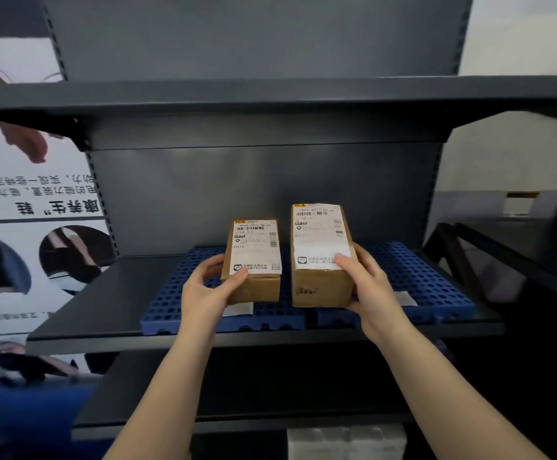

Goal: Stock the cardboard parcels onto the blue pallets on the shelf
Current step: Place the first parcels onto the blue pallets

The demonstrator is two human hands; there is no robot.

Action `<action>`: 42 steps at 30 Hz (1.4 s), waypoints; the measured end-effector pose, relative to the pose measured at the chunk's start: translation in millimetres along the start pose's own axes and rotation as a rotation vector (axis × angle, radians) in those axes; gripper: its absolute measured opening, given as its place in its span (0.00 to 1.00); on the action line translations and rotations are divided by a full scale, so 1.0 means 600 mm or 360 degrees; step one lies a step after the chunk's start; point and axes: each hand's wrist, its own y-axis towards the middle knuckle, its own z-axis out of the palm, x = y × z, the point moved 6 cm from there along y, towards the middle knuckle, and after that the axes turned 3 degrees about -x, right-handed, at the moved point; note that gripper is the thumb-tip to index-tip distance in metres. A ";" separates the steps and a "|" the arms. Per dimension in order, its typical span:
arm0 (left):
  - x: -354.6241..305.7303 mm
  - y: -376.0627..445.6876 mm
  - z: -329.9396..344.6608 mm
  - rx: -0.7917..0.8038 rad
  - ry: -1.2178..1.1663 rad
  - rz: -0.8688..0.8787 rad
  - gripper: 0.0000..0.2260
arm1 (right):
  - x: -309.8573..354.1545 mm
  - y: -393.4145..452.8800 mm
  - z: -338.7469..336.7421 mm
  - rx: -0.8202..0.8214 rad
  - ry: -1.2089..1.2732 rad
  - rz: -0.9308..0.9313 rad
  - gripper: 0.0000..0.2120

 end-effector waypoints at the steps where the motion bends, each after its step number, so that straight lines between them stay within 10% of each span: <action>1: 0.003 0.017 -0.012 -0.0027 -0.0008 -0.0008 0.18 | -0.004 0.010 0.019 0.0011 -0.0003 0.0007 0.18; 35: 0.140 0.410 -0.137 0.0041 0.0766 -0.0121 0.26 | -0.106 0.236 0.313 0.0058 0.0039 0.0069 0.19; 42: 0.062 0.364 -0.086 -0.0077 0.0915 0.0493 0.22 | -0.097 0.243 0.285 0.0030 0.0041 0.0036 0.14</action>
